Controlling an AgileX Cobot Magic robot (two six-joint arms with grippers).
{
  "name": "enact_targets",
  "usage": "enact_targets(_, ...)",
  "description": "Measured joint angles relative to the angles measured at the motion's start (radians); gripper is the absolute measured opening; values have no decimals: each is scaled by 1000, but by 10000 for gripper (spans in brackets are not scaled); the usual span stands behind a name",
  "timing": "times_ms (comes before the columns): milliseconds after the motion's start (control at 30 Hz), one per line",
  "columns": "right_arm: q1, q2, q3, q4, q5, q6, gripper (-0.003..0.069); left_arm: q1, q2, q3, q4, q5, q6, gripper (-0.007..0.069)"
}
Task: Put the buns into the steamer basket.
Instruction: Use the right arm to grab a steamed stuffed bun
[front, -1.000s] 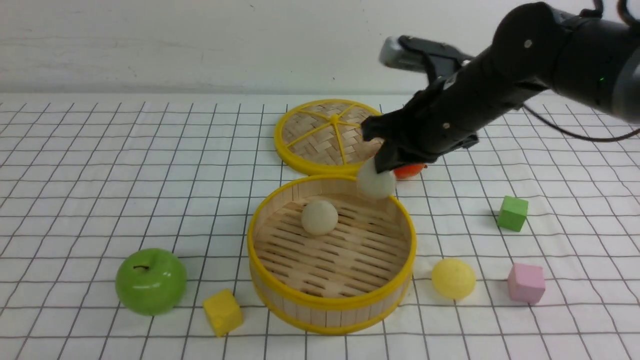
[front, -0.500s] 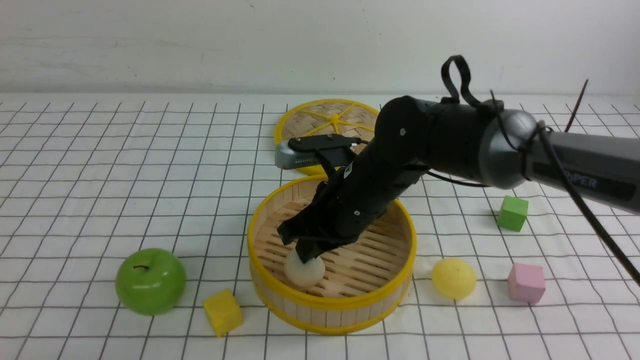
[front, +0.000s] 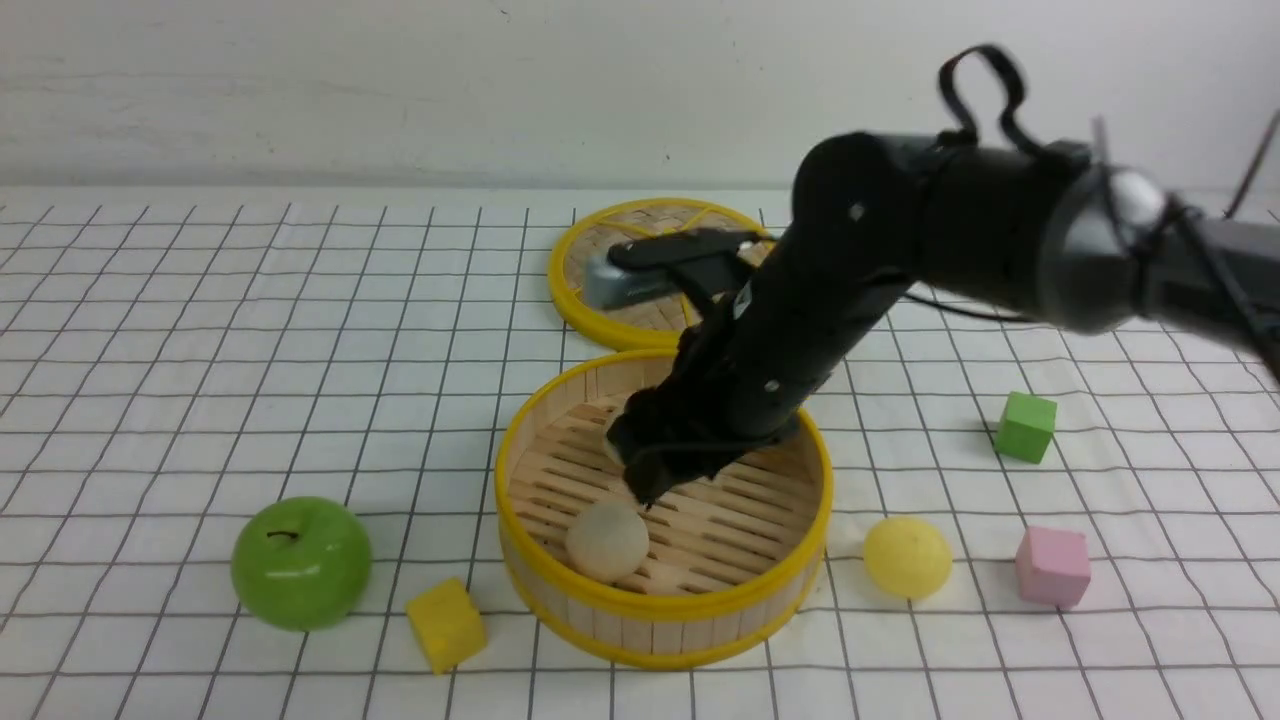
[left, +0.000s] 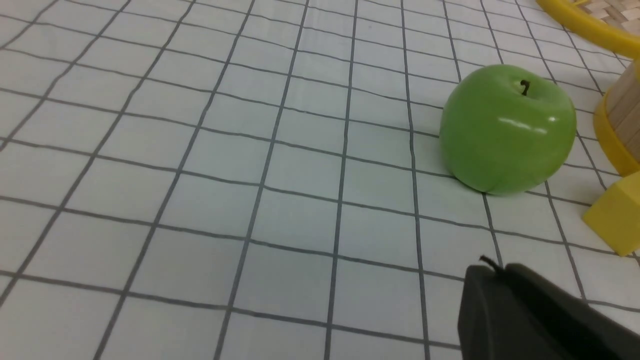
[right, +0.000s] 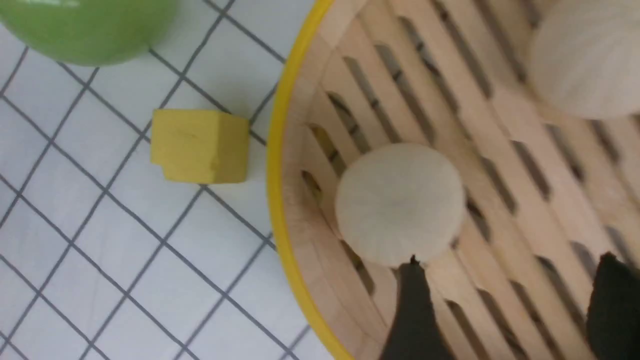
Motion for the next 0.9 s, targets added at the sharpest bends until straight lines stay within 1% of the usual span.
enact_targets(33,-9,-25,-1,-31,18,19,449,0,0,0,0,0,0,17)
enact_targets(67,-14,-31,-1,-38,23,29,449,0,0,0,0,0,0,17)
enact_targets(167,-47,-118,-1,-157,109,115,452,0,0,0,0,0,0,17)
enact_targets(233,-59,-156,31,-257,122,166,452,0,0,0,0,0,0,17)
enact_targets(300,-65,-175,86,-336,111,200,451,0,0,0,0,0,0,17)
enact_targets(400,-65,-176,158,-394,74,240,447,0,0,0,0,0,0,17)
enact_targets(433,-65,-173,214,-422,32,270,442,0,0,0,0,0,0,17)
enact_targets(533,-65,-169,319,-459,-66,316,430,0,0,0,0,0,0,17)
enact_targets(633,-66,-167,355,-481,-111,327,418,0,0,0,0,0,0,17)
enact_targets(733,-89,-157,368,-502,-160,347,384,0,0,0,0,0,0,17)
enact_targets(833,-133,-142,370,-478,-175,349,340,0,0,0,0,0,0,17)
enact_targets(900,-151,-135,370,-454,-175,349,323,0,0,0,0,0,0,17)
